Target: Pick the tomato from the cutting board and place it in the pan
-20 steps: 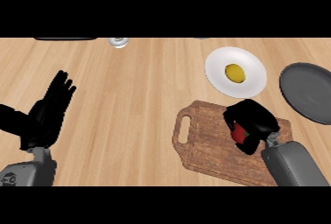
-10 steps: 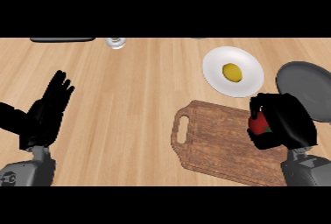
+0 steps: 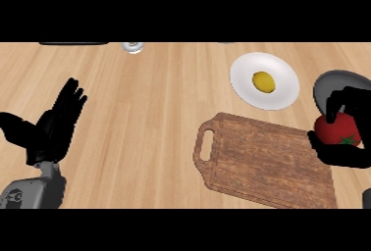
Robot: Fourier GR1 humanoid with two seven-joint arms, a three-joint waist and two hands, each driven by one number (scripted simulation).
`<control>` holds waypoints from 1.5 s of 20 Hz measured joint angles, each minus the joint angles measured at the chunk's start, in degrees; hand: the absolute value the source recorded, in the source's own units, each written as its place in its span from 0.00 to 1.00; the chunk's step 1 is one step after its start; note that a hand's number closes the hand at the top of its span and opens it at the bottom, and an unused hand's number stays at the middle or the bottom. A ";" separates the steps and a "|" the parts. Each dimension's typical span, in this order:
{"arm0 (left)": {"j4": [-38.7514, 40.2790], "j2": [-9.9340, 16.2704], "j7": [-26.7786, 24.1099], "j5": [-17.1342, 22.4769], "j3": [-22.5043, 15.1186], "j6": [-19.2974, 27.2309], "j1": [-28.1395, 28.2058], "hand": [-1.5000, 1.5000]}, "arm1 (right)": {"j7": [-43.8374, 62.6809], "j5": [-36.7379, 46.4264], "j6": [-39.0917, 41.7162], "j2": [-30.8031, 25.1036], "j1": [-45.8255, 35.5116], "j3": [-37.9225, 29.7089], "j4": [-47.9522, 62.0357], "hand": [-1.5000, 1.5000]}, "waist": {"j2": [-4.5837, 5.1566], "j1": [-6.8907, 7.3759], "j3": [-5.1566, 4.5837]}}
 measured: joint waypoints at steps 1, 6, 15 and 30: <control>0.42 -0.20 -0.41 -0.28 -0.17 0.04 -0.12 0.50 | 0.01 -0.77 -0.26 -0.19 -0.55 -1.64 0.50 1.00 | 0.03 0.06 -0.01; -0.11 -0.22 -0.40 -0.04 0.10 -0.42 0.29 0.50 | -1.80 -4.60 -2.50 -3.19 -4.56 -10.14 7.03 1.00 | 0.13 0.39 0.02; -1.20 -0.11 0.13 0.35 0.28 -1.15 0.42 0.50 | -13.97 -10.35 -14.77 -12.16 -11.03 -23.22 32.95 1.00 | 0.34 1.01 0.07; -2.10 -0.52 1.15 -0.07 -0.58 -1.46 -0.92 0.50 | -40.53 -12.44 -34.95 -21.47 -23.03 -27.63 82.50 1.00 | 0.94 2.61 0.20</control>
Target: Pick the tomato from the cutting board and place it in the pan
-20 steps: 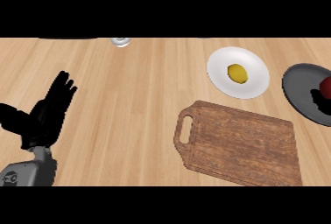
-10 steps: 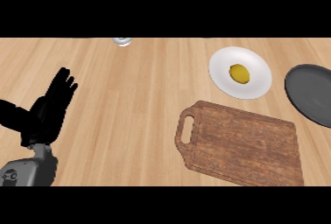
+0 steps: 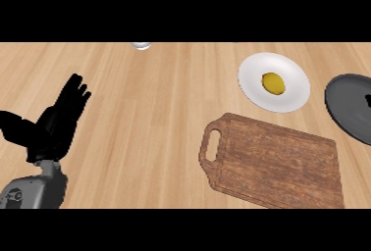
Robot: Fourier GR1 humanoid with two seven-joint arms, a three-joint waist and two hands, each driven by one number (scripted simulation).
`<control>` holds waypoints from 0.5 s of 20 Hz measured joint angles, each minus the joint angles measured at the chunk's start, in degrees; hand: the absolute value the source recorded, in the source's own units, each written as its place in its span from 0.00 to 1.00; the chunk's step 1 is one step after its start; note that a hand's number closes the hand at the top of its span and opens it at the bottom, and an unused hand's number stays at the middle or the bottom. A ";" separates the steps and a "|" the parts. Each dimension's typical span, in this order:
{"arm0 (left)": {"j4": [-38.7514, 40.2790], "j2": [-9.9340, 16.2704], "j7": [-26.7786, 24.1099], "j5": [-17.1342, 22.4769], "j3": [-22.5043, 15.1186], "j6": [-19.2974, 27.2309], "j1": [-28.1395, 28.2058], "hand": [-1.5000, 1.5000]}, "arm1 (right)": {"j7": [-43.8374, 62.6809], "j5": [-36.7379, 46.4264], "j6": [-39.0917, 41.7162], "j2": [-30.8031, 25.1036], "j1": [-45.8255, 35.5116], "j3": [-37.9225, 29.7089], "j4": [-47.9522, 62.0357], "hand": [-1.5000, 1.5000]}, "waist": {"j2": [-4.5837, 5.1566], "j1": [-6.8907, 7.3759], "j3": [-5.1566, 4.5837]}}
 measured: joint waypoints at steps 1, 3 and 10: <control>0.01 -0.08 0.23 -0.05 -0.03 0.14 -0.28 0.50 | -1.05 0.32 -1.28 -0.40 -0.60 -0.04 2.56 1.00 | 0.07 0.11 0.03; 0.60 -0.57 -0.16 -0.50 -0.38 0.51 -0.87 0.50 | -0.68 1.97 -3.67 -0.51 -1.99 0.75 6.70 1.00 | 0.20 0.31 0.04; 1.52 -0.68 0.39 -0.67 -0.41 0.76 -2.51 0.50 | 3.20 1.41 -1.78 -2.87 -3.98 -1.63 18.03 0.00 | 0.66 0.99 0.17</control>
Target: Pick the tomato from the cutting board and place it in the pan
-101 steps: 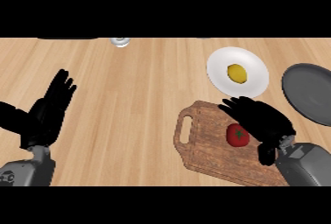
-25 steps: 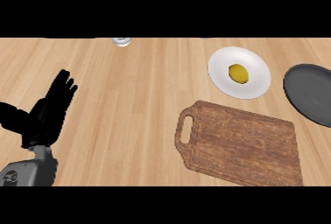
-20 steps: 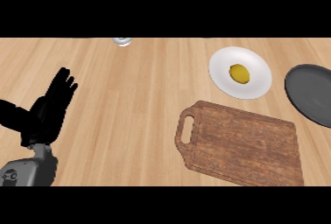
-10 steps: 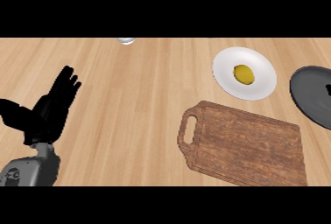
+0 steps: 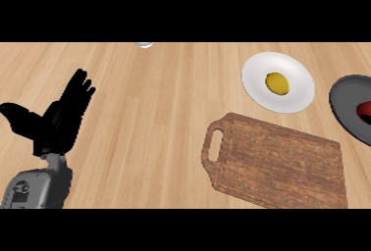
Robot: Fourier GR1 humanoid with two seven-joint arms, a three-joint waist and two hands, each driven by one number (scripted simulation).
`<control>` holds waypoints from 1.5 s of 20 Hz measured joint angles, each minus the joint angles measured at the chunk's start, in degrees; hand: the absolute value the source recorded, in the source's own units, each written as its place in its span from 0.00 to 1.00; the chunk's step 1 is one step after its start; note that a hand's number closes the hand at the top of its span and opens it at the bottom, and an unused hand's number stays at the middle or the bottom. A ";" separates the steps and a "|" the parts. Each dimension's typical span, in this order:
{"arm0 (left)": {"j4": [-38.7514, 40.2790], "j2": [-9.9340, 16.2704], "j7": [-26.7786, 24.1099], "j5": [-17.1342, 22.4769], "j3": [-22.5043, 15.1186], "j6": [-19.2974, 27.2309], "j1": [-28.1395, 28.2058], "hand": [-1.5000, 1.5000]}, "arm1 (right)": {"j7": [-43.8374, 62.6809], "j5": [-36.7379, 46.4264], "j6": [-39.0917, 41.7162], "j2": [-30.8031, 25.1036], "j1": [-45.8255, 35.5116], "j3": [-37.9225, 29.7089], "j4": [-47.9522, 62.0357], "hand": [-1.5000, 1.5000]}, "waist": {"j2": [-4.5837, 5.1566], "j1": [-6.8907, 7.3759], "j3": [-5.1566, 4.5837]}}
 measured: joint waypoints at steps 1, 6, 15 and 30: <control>0.70 -0.02 -0.97 0.24 0.25 -0.38 0.42 0.50 | -0.53 -0.14 0.52 -0.32 0.08 -0.16 1.05 0.00 | 0.00 -0.06 -0.01; 0.69 -0.54 -0.60 -0.23 -0.07 0.33 -0.14 0.50 | -4.78 -3.00 2.81 -1.23 -0.05 -2.79 4.14 0.00 | -0.03 -0.20 0.07; 1.05 0.15 -1.59 0.33 1.17 -0.23 1.21 0.50 | -12.14 -15.95 15.20 -7.31 0.64 -14.74 7.18 0.00 | -0.39 -1.48 0.08; -0.31 0.89 -0.67 1.17 2.17 -0.65 2.56 0.50 | -18.02 -26.19 38.54 -17.98 14.92 -22.73 8.63 0.00 | -0.76 -2.76 0.23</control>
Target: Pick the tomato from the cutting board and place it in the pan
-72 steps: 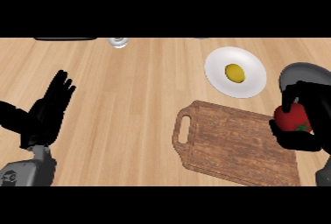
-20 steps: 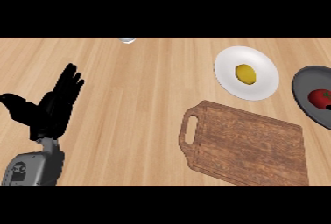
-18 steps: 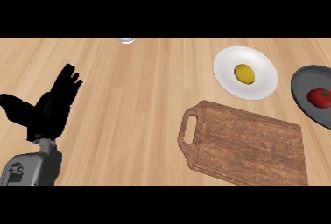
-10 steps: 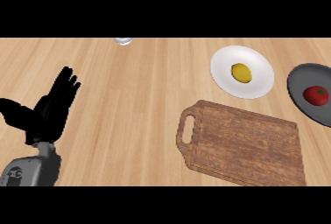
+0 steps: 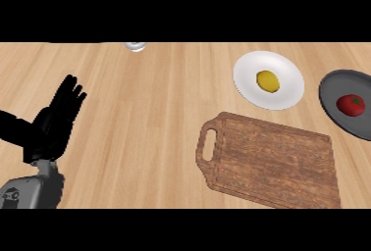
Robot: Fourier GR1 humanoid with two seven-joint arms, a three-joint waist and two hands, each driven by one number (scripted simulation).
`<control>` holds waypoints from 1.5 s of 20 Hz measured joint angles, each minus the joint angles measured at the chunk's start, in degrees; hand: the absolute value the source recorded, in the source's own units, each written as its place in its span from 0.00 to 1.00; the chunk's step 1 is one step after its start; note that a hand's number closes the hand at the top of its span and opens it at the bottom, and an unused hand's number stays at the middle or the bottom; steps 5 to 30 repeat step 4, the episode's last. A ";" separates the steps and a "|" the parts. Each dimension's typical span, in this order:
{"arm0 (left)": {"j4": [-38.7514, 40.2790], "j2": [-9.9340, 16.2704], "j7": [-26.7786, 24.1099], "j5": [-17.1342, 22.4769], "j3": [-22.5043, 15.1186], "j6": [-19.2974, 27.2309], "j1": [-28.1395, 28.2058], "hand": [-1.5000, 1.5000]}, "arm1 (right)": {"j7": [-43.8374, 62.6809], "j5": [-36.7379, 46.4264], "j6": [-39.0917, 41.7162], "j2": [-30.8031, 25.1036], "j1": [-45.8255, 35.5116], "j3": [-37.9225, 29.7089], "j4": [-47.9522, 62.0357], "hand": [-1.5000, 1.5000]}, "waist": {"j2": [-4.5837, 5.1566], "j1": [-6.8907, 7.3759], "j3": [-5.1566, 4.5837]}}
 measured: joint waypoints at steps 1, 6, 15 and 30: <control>0.22 -0.11 -0.20 0.02 -0.03 -0.07 0.25 0.50 | -0.11 -0.35 0.19 -0.13 0.75 -0.15 -0.27 0.00 | -0.01 -0.04 0.00; -0.01 -0.47 -0.70 -0.30 -0.33 0.10 0.54 0.50 | -0.15 -1.11 0.40 -0.43 2.34 -0.19 -1.26 0.00 | -0.08 0.05 -0.01; -0.01 -0.47 -0.70 -0.30 -0.33 0.10 0.54 0.50 | -0.15 -1.11 0.40 -0.43 2.34 -0.19 -1.26 0.00 | -0.08 0.05 -0.01; -0.01 -0.47 -0.70 -0.30 -0.33 0.10 0.54 0.50 | -0.15 -1.11 0.40 -0.43 2.34 -0.19 -1.26 0.00 | -0.08 0.05 -0.01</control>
